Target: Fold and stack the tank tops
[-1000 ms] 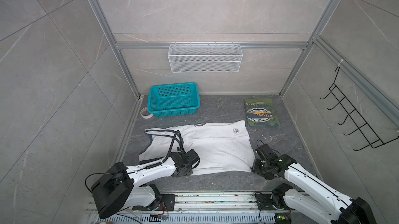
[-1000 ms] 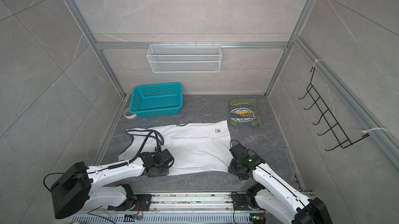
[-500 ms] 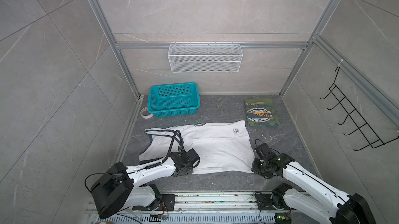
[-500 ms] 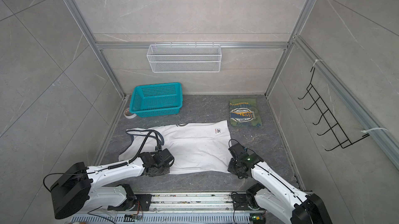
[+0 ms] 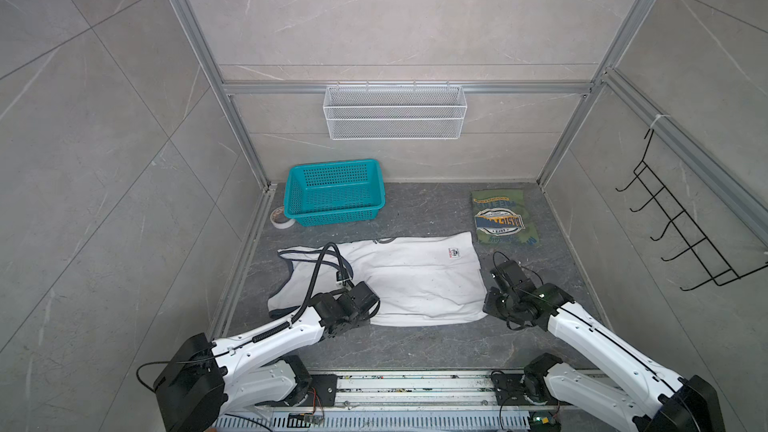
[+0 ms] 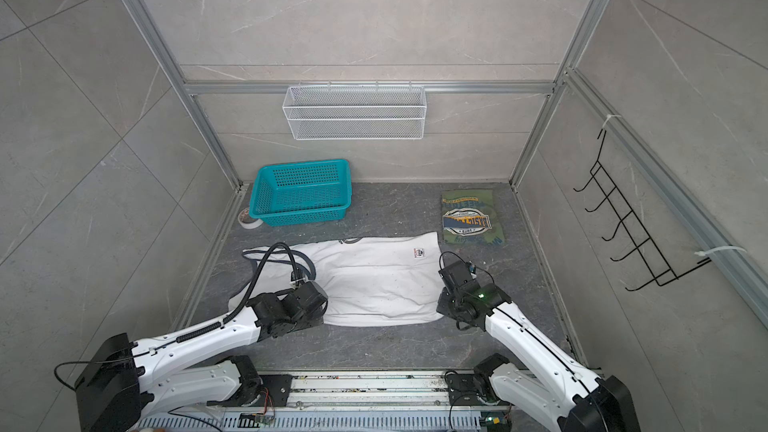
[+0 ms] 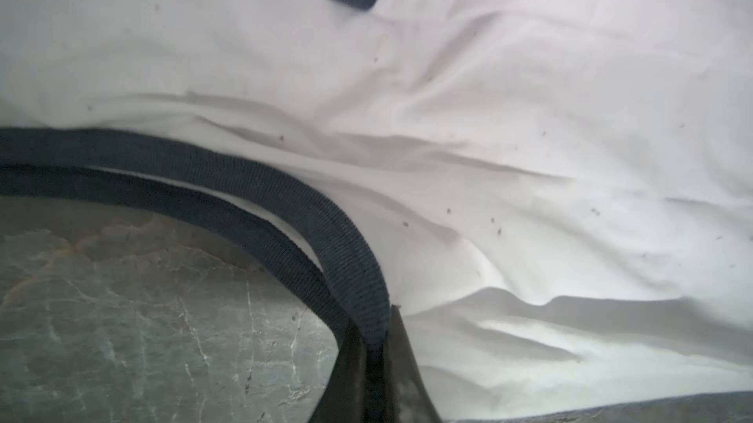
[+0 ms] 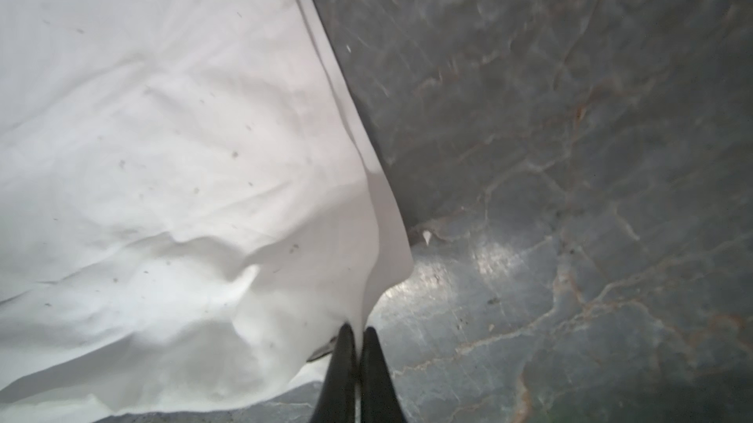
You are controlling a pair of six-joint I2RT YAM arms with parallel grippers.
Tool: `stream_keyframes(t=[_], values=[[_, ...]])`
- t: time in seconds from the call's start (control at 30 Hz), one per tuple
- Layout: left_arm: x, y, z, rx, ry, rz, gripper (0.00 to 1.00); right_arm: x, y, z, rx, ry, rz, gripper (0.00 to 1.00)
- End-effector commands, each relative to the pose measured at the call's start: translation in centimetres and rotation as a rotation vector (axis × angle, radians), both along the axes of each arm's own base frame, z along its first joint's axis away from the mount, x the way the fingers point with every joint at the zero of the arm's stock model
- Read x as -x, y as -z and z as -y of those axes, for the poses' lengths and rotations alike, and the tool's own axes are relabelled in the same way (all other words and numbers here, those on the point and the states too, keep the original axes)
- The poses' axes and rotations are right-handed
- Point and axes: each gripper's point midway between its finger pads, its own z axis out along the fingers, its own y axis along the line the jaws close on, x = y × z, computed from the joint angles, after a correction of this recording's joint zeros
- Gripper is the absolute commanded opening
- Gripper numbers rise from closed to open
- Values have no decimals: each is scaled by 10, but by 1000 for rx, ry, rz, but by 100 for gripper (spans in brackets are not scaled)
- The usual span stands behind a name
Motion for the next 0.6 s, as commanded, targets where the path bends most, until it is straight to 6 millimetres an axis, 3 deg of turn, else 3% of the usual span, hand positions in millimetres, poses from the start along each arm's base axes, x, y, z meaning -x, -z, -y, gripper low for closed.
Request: stream_keyframes(t=[0.0,0.13,0.33,0.57], values=[[-31,-27,2,-13,-3,94,0,-30,-18,4,53,-13,72,0],[-68,-39,1,14,-37,111,0,-70,-28,3,46,0,117,0],[-119,-40,4,26,-44,100,0,-126,-27,0,36,7,142,0],[-163,-32,1,27,-71,77,0,-167,-13,-6,47,5,115,0]])
